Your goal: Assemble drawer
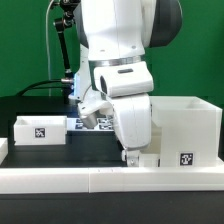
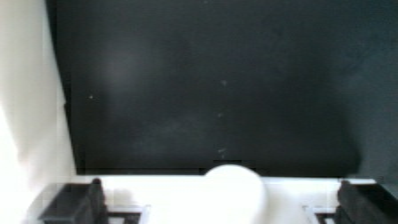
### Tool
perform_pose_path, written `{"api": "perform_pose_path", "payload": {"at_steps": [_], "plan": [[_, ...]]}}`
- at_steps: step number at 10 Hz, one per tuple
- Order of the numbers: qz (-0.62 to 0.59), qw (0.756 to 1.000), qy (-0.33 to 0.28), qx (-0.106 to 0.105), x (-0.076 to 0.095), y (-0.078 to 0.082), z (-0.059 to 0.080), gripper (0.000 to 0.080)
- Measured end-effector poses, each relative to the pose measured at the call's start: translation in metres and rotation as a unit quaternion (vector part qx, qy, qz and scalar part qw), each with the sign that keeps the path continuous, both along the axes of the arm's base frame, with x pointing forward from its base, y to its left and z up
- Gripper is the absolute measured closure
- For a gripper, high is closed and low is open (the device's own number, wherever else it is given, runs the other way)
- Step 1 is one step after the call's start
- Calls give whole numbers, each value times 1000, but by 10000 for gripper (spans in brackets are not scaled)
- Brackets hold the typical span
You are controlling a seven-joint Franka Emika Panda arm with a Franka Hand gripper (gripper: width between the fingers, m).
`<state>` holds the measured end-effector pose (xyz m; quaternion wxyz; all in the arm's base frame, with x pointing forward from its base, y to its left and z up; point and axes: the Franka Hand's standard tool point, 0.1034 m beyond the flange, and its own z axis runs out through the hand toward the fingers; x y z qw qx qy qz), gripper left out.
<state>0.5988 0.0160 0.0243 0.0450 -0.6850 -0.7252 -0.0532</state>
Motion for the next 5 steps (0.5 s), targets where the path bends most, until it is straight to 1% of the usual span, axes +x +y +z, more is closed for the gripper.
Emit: {"api": "perform_pose_path", "payload": {"at_steps": [2, 4, 5], "plan": [[-2, 1000, -4, 2, 1, 17, 1, 151], [-5, 1000, -4, 2, 1, 19, 1, 151], [-5, 1000, -4, 2, 2, 18, 1, 151]]}}
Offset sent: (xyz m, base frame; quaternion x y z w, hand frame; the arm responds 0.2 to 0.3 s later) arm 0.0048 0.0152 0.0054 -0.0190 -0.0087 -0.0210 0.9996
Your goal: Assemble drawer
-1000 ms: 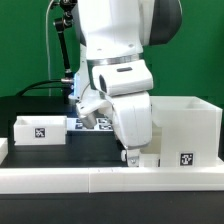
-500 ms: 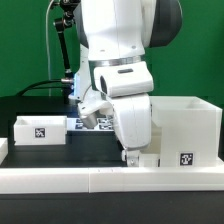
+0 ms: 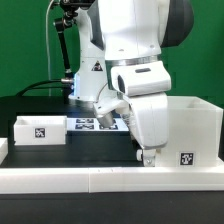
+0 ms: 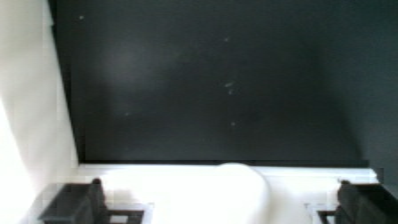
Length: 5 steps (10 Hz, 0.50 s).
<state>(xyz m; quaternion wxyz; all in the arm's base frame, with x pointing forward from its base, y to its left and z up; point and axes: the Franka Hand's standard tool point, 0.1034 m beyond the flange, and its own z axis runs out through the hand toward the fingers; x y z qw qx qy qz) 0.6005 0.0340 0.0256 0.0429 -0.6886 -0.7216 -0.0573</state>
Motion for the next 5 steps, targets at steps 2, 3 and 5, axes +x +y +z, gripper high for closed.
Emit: {"api": "perform_pose_path", "payload": {"at_steps": [2, 3, 5], "plan": [[7, 1000, 5, -2, 0, -17, 0, 151], [9, 1000, 6, -5, 1, -31, 2, 151], [1, 1000, 2, -8, 3, -52, 8, 151]]}}
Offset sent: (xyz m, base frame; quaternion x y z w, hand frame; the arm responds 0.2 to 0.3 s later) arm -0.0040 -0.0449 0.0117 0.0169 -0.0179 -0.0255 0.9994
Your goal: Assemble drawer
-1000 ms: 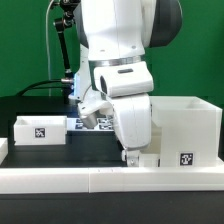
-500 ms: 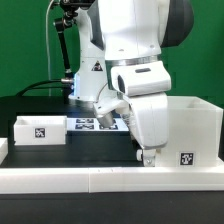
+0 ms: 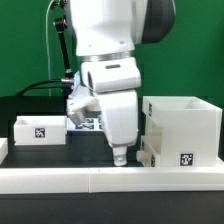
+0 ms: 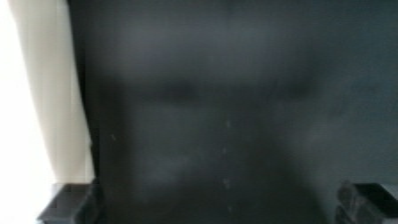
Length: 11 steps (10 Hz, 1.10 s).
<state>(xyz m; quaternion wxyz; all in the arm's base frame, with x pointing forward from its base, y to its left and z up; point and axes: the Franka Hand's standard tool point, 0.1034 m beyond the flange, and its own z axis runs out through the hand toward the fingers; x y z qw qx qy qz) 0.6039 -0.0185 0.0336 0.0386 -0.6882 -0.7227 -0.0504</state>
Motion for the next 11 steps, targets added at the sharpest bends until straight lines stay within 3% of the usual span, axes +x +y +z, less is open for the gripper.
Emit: {"api": "perform_pose_path", "payload": {"at_steps": [2, 8, 9, 11], "plan": [[-13, 1000, -5, -5, -5, -16, 9, 151], [-35, 999, 8, -18, -53, -55, 28, 151], [-36, 999, 3, -22, -53, -66, 39, 151], [-33, 999, 4, -21, -57, -72, 39, 151]]}}
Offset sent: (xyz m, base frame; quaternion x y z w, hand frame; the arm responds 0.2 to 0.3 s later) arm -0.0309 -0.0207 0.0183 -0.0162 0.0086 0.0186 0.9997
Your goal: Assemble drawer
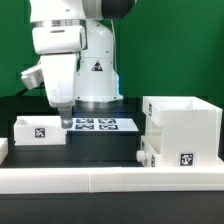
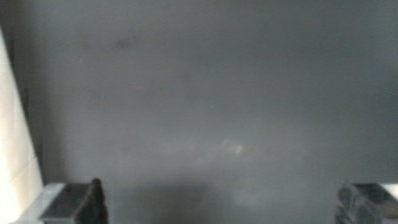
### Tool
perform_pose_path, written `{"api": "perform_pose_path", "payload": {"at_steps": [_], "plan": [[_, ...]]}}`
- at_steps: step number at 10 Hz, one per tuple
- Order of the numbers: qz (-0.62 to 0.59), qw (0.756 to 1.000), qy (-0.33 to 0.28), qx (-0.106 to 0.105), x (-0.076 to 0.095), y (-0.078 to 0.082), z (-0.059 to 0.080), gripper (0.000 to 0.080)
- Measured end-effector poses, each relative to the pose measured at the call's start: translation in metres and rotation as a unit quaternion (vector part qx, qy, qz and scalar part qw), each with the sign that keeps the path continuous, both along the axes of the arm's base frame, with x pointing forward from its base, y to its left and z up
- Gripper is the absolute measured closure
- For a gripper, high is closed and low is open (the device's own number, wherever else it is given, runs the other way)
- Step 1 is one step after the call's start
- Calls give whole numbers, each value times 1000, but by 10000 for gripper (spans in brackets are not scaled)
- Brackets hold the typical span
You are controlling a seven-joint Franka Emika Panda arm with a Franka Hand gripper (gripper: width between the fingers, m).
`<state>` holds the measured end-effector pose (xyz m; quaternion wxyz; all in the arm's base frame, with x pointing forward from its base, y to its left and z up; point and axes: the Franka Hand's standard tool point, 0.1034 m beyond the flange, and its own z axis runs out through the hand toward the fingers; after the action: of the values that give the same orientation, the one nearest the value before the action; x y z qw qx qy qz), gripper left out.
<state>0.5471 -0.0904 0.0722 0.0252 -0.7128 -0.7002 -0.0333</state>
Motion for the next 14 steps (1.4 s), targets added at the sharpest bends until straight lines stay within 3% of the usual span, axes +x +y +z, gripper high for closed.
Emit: {"api": "perform_pose_path", "payload": {"at_steps": [3, 6, 10, 14], "plan": [[-22, 1000, 2, 1, 0, 1, -1, 151], [-132, 991, 9, 5, -1, 0, -1, 151], [-318, 948, 12, 8, -34, -6, -2, 151], [-428, 903, 26, 17, -41, -6, -1, 151]]}}
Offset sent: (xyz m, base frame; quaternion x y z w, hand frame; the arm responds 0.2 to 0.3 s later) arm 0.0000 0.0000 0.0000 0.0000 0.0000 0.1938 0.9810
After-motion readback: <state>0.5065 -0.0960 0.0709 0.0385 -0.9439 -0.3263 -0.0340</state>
